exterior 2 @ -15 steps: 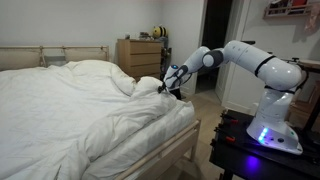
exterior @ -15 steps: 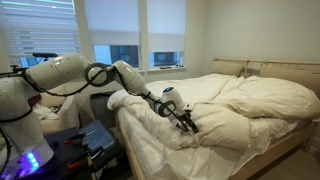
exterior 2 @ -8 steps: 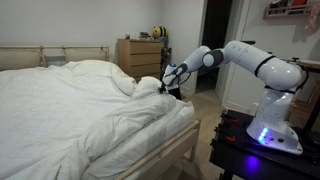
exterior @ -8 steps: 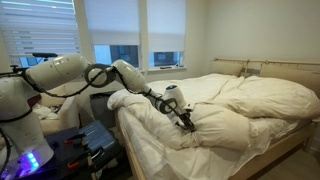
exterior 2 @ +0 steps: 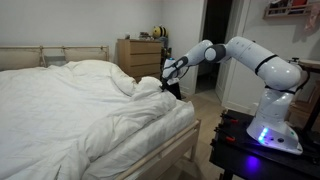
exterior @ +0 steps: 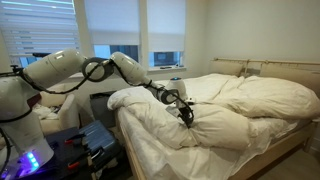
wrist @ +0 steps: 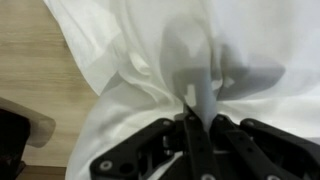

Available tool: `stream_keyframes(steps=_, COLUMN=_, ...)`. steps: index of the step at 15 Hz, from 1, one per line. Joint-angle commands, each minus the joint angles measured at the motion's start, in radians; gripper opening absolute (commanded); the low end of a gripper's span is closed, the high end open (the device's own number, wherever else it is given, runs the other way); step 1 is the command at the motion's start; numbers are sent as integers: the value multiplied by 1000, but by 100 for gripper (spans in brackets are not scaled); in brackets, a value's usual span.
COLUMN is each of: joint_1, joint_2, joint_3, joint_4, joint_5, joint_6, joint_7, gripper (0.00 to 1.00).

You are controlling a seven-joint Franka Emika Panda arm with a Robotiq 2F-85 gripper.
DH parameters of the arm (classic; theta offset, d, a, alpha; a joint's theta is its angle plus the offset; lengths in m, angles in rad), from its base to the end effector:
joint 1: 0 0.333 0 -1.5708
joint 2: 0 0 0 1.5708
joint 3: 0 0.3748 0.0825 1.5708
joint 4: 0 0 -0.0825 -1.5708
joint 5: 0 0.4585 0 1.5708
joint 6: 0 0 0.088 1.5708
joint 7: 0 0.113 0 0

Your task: Straighten the blanket on the bed

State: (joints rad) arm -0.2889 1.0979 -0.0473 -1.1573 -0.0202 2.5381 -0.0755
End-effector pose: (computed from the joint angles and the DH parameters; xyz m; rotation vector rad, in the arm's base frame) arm 0.8493 -0.2817 0.1210 2.9889 -0.3210 0.4042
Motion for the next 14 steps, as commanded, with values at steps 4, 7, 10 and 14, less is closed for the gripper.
stream_keyframes(steps=4, joint_1=-6, joint_2=-291, joint_3=8, joint_4=-240, joint_5=-36, joint_6=-253, joint_7=-259, gripper=2)
stream_keyframes(steps=7, joint_1=-7, joint_2=-393, joint_3=3, joint_4=-332, joint_5=-63, joint_6=-318, joint_7=-359, gripper=2)
stream_keyframes(steps=10, joint_1=-12, joint_2=-485, joint_3=0, joint_4=-419, joint_5=-89, joint_6=-376, joint_7=-439, gripper=2)
stream_keyframes(steps=14, joint_1=-15, joint_2=-620, joint_3=-22, joint_4=-573, joint_5=-137, joint_6=-355, joint_7=-514, gripper=2)
